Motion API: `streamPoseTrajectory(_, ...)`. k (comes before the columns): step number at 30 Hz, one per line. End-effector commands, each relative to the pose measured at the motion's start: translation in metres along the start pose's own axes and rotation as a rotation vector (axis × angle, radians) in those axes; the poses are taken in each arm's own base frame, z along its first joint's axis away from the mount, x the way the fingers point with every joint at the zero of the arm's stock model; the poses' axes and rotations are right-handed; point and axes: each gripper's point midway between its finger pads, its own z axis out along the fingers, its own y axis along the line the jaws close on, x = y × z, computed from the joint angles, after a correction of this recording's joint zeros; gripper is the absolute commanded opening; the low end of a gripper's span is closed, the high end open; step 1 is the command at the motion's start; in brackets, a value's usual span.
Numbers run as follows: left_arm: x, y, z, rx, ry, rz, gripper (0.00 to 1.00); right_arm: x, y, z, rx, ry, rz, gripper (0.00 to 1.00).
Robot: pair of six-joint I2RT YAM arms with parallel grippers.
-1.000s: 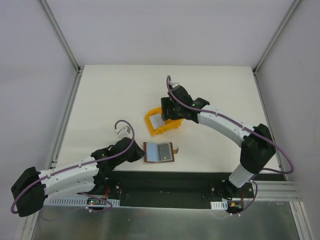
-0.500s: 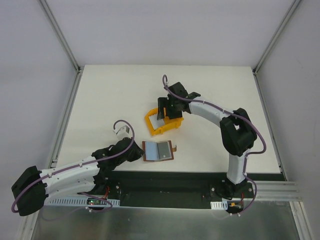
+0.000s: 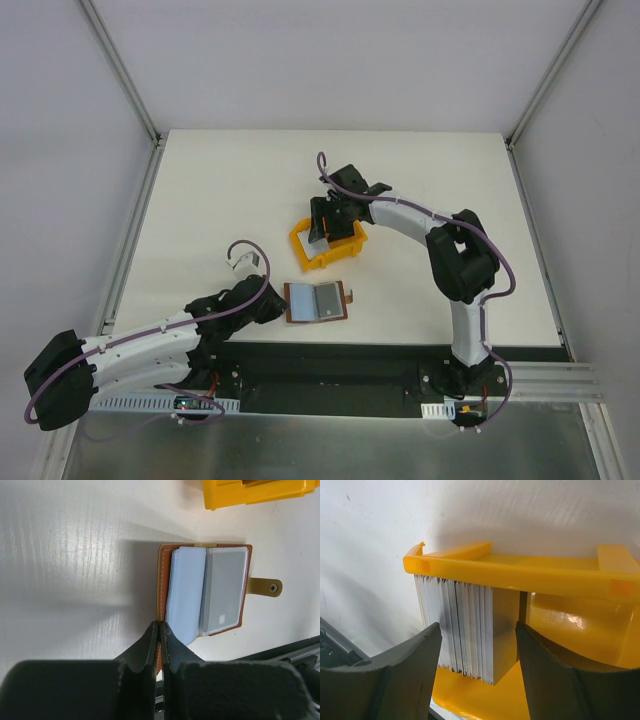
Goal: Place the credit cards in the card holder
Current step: Pick up the credit card from the storage box.
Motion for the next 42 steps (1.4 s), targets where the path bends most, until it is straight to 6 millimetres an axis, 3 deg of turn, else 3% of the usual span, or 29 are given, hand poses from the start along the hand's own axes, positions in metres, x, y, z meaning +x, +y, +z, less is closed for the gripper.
streamPoseTrajectory(1,-0.005,-0.013,-0.001,0.032,-0.017,-0.006,0.00,-0.022,0.025,-0.019,-0.083,-0.069,-0.048,0.61)
streamPoseTrajectory(9,-0.004,-0.014,-0.001,0.033,-0.009,-0.006,0.00,-0.021,0.026,-0.028,-0.088,-0.085,-0.056,0.45)
streamPoseTrajectory(18,-0.003,-0.016,0.000,0.037,-0.004,-0.005,0.00,-0.021,0.027,-0.035,-0.095,-0.091,-0.059,0.40)
streamPoseTrajectory(25,-0.002,-0.016,0.000,0.039,0.002,-0.002,0.00,-0.021,0.025,-0.036,-0.091,-0.089,-0.060,0.22)
streamPoseTrajectory(42,-0.001,-0.017,0.001,0.039,0.009,-0.001,0.00,-0.029,0.022,-0.053,-0.083,-0.127,-0.058,0.11)
